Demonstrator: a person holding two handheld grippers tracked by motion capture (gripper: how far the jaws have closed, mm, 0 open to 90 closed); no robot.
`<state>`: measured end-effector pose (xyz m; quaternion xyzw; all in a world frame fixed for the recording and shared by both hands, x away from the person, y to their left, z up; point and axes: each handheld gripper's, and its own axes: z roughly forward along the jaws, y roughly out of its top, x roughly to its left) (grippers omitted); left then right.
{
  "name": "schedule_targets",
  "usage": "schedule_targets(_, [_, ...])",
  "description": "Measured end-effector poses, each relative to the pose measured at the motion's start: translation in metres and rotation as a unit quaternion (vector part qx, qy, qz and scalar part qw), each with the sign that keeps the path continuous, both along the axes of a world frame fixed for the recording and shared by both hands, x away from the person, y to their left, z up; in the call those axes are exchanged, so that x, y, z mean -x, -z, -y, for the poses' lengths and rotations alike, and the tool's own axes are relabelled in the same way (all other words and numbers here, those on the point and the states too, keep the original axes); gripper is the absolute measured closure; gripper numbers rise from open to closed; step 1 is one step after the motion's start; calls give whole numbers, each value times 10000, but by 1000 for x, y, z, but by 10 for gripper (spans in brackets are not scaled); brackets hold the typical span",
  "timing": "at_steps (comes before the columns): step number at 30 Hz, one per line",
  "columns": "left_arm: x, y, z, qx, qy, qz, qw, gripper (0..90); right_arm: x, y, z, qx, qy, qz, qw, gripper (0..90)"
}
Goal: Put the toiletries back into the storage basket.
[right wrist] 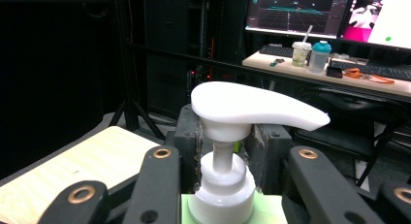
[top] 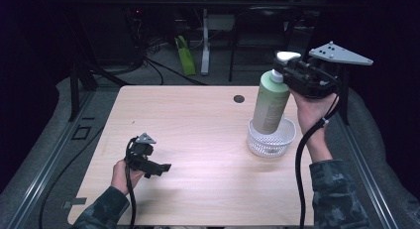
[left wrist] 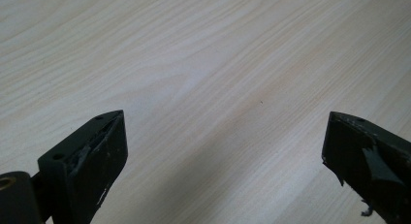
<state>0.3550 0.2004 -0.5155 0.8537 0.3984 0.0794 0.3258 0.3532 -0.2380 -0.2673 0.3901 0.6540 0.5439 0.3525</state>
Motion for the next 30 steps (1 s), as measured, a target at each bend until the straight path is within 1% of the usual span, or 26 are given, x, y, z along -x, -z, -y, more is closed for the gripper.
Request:
schedule_targets(5, [0,0,0,-4,3,-1,10000,24,-3,2,4,6,119,-22,9999,684])
schedule_targets(10, [0,0,1,-13,1,-14,10000,24,-5,5,12,-46,226,-13,9997,684])
schedule_targets(16, [1,-1,0,1,-24,13,10000,25,-9,9,18,-22,353,-27,9994,684])
schedule_targets(20, [1,-2,0,2,-12,28,10000,25,-11,11,23,-54,435,-47,9990,684])
schedule_targets(26, [0,0,1,-25,-2,9,10000,25,-14,17,31,-72,529,-42,9986,684])
schedule_targets(30, [0,-1,1,-12,-12,26,10000,25,-17,22,34,-95,584,-102,9982,684])
